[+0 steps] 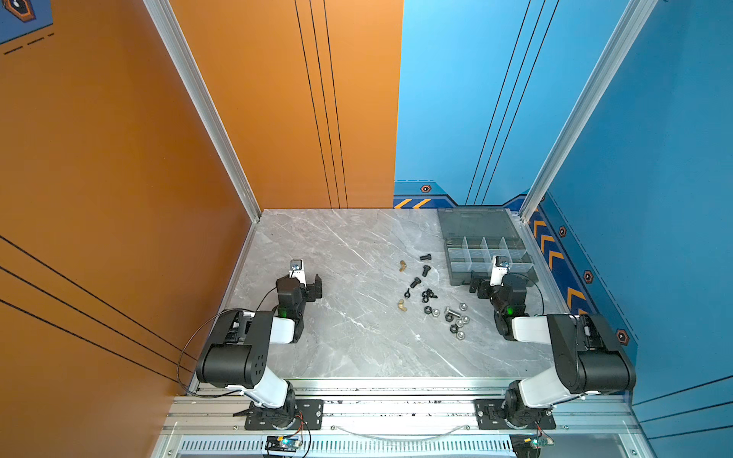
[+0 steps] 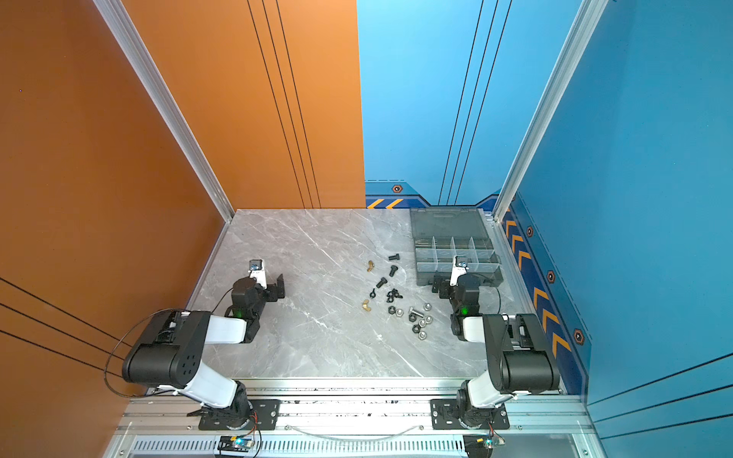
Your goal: Sort the screws and nuts into containers
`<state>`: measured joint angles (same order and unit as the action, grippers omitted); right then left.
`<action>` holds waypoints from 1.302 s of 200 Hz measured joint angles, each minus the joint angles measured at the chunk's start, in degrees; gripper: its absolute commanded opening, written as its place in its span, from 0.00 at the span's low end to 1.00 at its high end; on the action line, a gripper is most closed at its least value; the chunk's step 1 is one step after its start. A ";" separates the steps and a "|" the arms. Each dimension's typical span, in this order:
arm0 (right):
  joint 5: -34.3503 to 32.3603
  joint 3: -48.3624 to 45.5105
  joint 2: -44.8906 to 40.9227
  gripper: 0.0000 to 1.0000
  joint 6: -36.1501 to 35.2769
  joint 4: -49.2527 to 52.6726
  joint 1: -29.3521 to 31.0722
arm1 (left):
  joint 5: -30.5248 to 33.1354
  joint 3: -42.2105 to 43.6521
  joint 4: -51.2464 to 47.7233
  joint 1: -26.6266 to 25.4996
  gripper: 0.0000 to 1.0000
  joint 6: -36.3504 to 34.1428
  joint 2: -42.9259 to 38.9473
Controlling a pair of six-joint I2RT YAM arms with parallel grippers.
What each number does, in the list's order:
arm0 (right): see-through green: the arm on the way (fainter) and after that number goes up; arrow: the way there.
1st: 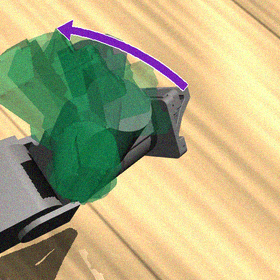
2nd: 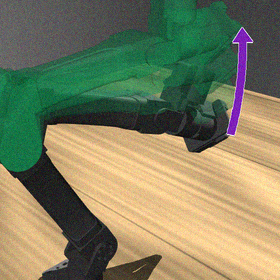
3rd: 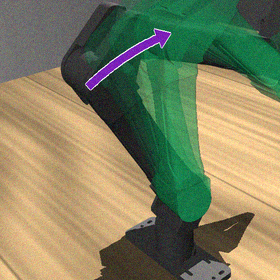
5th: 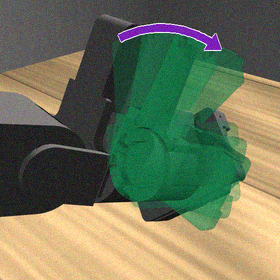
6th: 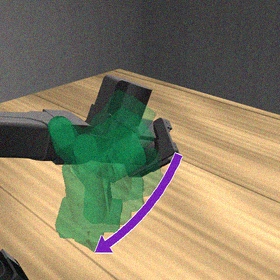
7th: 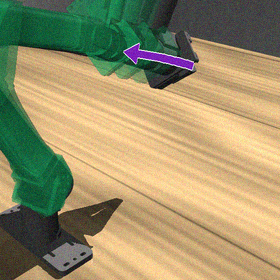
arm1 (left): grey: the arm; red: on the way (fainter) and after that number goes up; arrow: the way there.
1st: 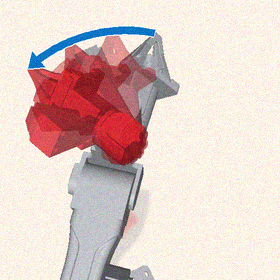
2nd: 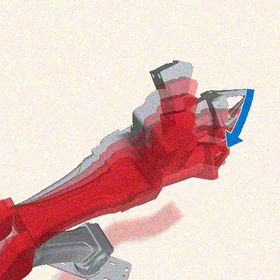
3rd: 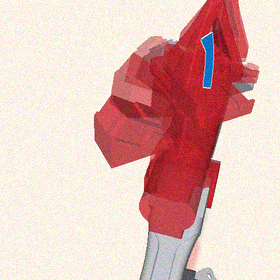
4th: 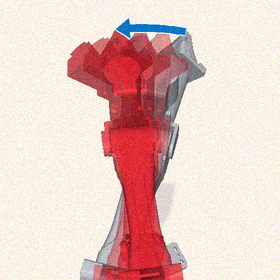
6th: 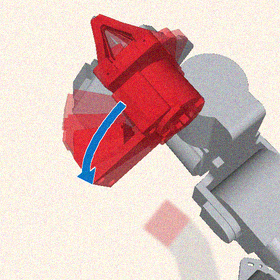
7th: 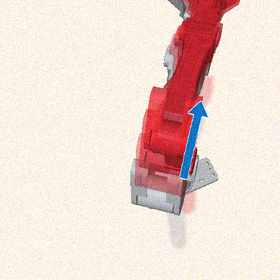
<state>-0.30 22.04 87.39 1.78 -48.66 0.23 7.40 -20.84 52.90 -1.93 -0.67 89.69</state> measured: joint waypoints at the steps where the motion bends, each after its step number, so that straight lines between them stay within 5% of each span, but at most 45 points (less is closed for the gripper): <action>1: 0.00 0.00 0.00 1.00 0.00 0.00 0.00 | 0.02 0.00 0.00 0.00 0.98 0.00 0.00; 184: -2.14 -0.17 -1.05 1.00 0.07 0.44 0.26 | -1.66 -0.07 -0.26 0.55 0.98 0.02 0.00; 260: -1.25 8.48 -14.49 1.00 3.28 23.58 1.16 | -1.90 -0.42 -5.90 0.35 0.98 -0.22 -7.63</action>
<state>-1.54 30.52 72.90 5.06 -25.08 1.39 5.50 -21.26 47.00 -1.58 -0.89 82.06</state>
